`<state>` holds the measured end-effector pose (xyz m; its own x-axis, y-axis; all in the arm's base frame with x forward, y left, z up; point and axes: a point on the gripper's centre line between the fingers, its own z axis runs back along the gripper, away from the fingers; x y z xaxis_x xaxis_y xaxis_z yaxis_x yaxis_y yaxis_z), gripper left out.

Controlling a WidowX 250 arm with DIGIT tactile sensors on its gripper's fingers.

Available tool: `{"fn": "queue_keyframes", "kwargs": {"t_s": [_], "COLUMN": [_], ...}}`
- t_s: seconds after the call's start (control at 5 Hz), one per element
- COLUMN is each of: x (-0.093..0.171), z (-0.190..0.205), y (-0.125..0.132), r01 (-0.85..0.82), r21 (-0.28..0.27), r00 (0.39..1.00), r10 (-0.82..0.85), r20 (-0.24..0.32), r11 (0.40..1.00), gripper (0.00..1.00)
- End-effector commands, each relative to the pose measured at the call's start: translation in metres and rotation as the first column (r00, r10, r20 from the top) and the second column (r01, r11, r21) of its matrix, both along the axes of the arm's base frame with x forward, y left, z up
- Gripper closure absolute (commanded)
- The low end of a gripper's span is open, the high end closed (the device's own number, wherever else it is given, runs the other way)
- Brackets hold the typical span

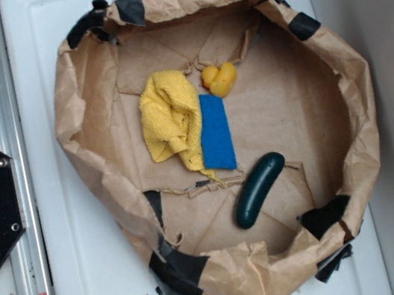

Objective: Grab the plastic pickle.

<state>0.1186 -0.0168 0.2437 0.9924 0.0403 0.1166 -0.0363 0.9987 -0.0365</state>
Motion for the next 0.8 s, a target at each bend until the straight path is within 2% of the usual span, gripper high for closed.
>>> {"fn": "queue_keyframes", "kwargs": {"t_s": [0.0,0.2,0.4,0.6], "x": [0.000,0.050,0.099,0.136], "z": [0.000,-0.036,-0.054,-0.089], "y": [0.000,0.002,0.005,0.004], "r01": [0.000,-0.098,-0.169,-0.227], "r21": [0.000,0.051,-0.040,-0.132], "r00": [1.000,0.994,0.975,0.951], "r10": [0.000,0.096,0.173,0.249], "r20": [0.000,0.045,0.138,0.183], "r11": [1.000,0.994,0.985,0.965], "gripper": [0.00,0.00,0.00,0.00]}}
